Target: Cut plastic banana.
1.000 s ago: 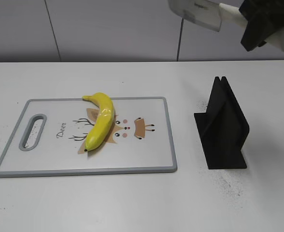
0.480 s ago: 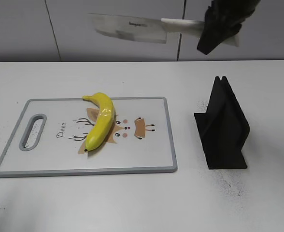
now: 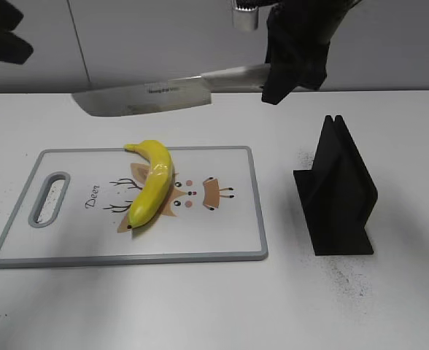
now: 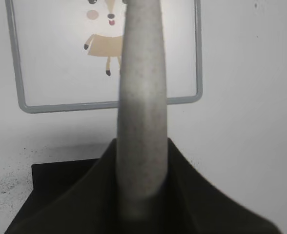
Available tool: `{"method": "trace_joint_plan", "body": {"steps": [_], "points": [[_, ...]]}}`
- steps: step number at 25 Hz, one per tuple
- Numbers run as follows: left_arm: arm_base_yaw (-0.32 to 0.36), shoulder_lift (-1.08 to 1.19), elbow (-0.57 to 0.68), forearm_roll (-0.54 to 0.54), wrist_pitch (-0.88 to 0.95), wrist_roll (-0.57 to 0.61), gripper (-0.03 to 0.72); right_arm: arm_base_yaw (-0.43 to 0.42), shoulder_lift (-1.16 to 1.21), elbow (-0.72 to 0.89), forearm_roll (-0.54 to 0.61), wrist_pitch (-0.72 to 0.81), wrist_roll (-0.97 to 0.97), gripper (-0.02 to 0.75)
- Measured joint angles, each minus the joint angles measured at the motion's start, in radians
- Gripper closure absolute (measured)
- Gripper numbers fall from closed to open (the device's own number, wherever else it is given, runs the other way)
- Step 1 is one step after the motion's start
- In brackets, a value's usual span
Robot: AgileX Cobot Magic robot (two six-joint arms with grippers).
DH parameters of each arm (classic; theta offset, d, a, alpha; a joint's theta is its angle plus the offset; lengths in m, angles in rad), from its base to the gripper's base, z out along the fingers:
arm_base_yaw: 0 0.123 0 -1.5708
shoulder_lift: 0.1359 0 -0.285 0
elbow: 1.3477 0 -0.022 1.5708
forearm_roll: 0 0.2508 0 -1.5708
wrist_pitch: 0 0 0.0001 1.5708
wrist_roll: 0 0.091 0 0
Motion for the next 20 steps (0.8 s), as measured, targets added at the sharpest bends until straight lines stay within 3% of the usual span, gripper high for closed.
{"method": "trace_joint_plan", "body": {"steps": [5,11,20], "points": [[-0.014,0.131,-0.122,-0.007,0.075,0.070,0.122,0.000,0.053,-0.019,0.088,0.000,-0.099,0.575],[-0.076,0.225,-0.129,0.061,0.078,0.115,0.138,0.002,0.096,-0.036,0.166,-0.002,-0.166,0.575],[-0.079,0.340,-0.129,0.073,0.054,0.117,0.223,0.002,0.114,-0.043,0.204,-0.003,-0.195,0.575]]}}
